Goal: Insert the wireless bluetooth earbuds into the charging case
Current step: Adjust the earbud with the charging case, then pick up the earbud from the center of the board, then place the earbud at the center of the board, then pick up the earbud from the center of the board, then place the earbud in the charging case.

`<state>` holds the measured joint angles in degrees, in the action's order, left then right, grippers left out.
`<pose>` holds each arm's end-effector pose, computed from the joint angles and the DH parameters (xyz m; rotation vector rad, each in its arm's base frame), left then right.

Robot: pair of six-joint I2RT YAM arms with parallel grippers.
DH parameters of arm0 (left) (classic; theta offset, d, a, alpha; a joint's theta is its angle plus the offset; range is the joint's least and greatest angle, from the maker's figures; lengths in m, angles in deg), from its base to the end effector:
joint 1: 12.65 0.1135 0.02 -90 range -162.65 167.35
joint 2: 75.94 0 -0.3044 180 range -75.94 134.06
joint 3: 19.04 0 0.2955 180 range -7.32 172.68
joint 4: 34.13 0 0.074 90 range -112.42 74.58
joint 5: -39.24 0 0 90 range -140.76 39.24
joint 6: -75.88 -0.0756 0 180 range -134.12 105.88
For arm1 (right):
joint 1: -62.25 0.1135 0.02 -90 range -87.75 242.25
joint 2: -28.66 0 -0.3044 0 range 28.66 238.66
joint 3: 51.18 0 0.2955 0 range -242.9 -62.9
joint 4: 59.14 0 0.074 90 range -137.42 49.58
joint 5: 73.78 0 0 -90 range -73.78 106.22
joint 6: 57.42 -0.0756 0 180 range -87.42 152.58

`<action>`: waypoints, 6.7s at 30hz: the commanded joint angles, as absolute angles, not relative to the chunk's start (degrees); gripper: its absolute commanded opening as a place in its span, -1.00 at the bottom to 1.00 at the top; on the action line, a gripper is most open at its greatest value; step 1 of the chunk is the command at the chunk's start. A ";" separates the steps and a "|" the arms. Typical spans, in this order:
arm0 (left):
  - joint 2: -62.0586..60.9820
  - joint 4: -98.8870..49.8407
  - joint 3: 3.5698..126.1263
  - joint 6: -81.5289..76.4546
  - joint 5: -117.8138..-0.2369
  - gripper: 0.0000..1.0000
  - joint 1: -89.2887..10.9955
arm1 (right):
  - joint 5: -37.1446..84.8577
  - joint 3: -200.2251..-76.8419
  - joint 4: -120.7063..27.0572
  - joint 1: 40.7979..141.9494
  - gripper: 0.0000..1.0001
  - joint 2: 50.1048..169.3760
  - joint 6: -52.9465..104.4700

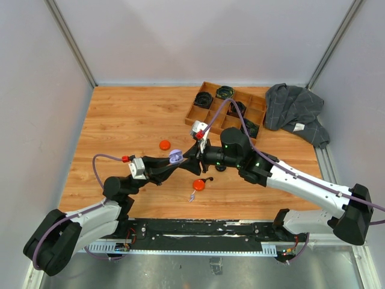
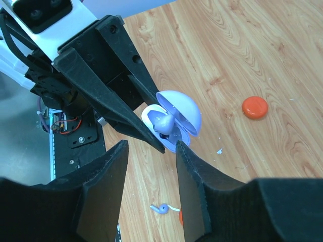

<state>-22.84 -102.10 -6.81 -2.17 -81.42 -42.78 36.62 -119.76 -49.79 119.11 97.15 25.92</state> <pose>0.1402 -0.1259 0.2269 0.6684 1.0202 -0.9381 0.1676 0.3048 0.3739 -1.0335 1.5441 1.1029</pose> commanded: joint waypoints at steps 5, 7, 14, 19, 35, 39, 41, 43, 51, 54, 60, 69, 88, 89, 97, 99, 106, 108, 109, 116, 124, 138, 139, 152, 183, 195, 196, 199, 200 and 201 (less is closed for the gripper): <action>-23.30 -102.35 -8.64 -3.25 -81.83 -0.99 -43.06 | 39.26 -123.21 -51.46 119.82 -0.17 98.79 25.38; -23.39 -102.61 -8.64 -3.14 -82.40 -0.99 -43.06 | 39.48 -123.66 -51.43 119.82 -0.19 99.54 25.24; -22.85 -104.04 -8.56 -2.41 -84.92 -1.00 -43.06 | 41.21 -124.56 -51.99 119.82 -0.27 101.44 25.19; -21.88 -105.16 -8.31 -1.66 -86.58 -1.00 -43.06 | 43.60 -125.48 -51.75 119.82 -0.31 102.41 25.43; -24.37 -97.53 -8.28 -3.67 -75.74 -0.99 -43.06 | 37.03 -125.55 -44.00 119.89 -0.17 98.84 30.07; -26.66 -88.46 -7.31 -4.76 -65.07 -0.99 -43.05 | 32.58 -123.76 -39.18 119.90 -0.16 98.33 30.99; -27.46 -85.71 -7.00 -4.71 -61.00 -0.99 -42.99 | 31.05 -121.61 -37.56 120.03 -0.16 98.07 30.85; -27.90 -82.98 -6.54 -4.47 -56.73 -0.99 -42.97 | 29.29 -120.08 -36.09 120.38 -0.16 98.11 30.33; -27.60 -76.18 -5.00 -2.69 -46.87 -1.00 -42.90 | 23.54 -116.71 -32.05 124.25 -0.18 103.78 24.53; -27.55 -73.54 -4.54 -2.03 -43.53 -0.99 -42.88 | 21.80 -116.48 -32.12 126.25 -0.19 107.43 20.48; -27.76 -71.41 -4.16 -0.79 -41.03 -0.99 -42.62 | 19.34 -118.88 -30.55 128.64 -0.26 116.32 12.83; -28.73 -71.11 -4.41 -0.58 -40.82 -1.00 -42.31 | 15.16 -120.32 -30.25 129.83 -0.26 122.65 6.41; -28.92 -71.38 -4.60 -0.89 -41.64 -0.99 -42.27 | 12.09 -122.61 -25.77 129.78 -0.43 128.41 6.83; -28.86 -71.37 -4.59 -0.92 -41.64 -1.00 -42.27 | 11.81 -122.66 -24.98 129.75 -0.45 128.45 7.31; -28.67 -71.65 -4.68 -0.93 -42.05 -0.99 -42.27 | 12.16 -121.25 -17.97 127.22 -0.53 127.05 12.24; -28.70 -71.70 -4.68 -0.94 -42.17 -0.99 -42.27 | 11.91 -120.34 -16.63 125.75 -0.52 125.96 13.24; -28.63 -71.81 -4.66 -1.02 -42.42 -0.99 -42.27 | 9.11 -119.25 -15.34 120.68 -0.49 122.70 15.82; -28.64 -71.84 -4.68 -1.02 -42.44 -0.99 -42.27 | 8.19 -119.58 -15.26 119.71 -0.49 122.38 16.84; -28.62 -71.82 -4.68 -1.02 -42.43 -0.99 -42.29 | 7.75 -119.79 -15.21 119.20 -0.47 122.36 17.42; -28.73 -71.81 -4.68 -0.94 -42.50 -1.00 -42.27 | 8.23 -120.90 -14.14 118.15 -0.34 119.15 18.25; -28.70 -71.90 -4.68 -0.80 -43.06 -0.99 -42.27 | 11.85 -121.83 -15.23 118.15 -0.13 118.70 12.77; -28.82 -71.69 -4.38 -0.71 -44.25 -1.00 -42.27 | 13.10 -122.51 -17.29 116.31 -0.24 124.45 5.88; -28.75 -71.64 -4.40 -0.75 -44.30 -0.99 -42.27 | 13.01 -122.59 -17.40 116.23 -0.25 124.77 5.74; -27.96 -72.47 -4.16 -1.07 -47.07 -0.99 -42.27 | 13.40 -121.61 -17.99 115.86 -0.59 126.46 6.02; -24.28 -102.07 -7.23 -3.58 -77.05 -0.99 -42.28 | 19.14 -128.11 -34.17 117.47 -0.74 98.45 20.99; -24.00 -106.39 -5.36 0.83 -83.78 -0.99 -42.29 | 27.15 -119.44 -56.30 120.17 -0.73 90.93 22.74; -24.00 -106.45 -5.12 1.35 -84.12 -0.99 -42.35 | 27.53 -118.97 -57.42 120.43 -0.73 90.89 22.93; -24.00 -107.04 -4.60 2.96 -84.81 -1.00 -42.33 | 28.48 -117.73 -60.80 121.51 -0.71 91.12 23.63; -23.97 -107.46 -4.53 3.54 -84.98 -0.99 -42.35 | 28.52 -117.14 -62.11 121.95 -0.71 91.26 23.90; -24.00 -107.75 -4.46 3.99 -85.19 -0.99 -42.35 | 28.71 -116.55 -63.22 122.49 -0.71 91.44 24.08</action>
<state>-24.02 -103.61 -6.26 1.37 -83.12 -42.45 26.59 -118.54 -54.67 120.53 91.33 22.01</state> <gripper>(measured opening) 0.291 0.178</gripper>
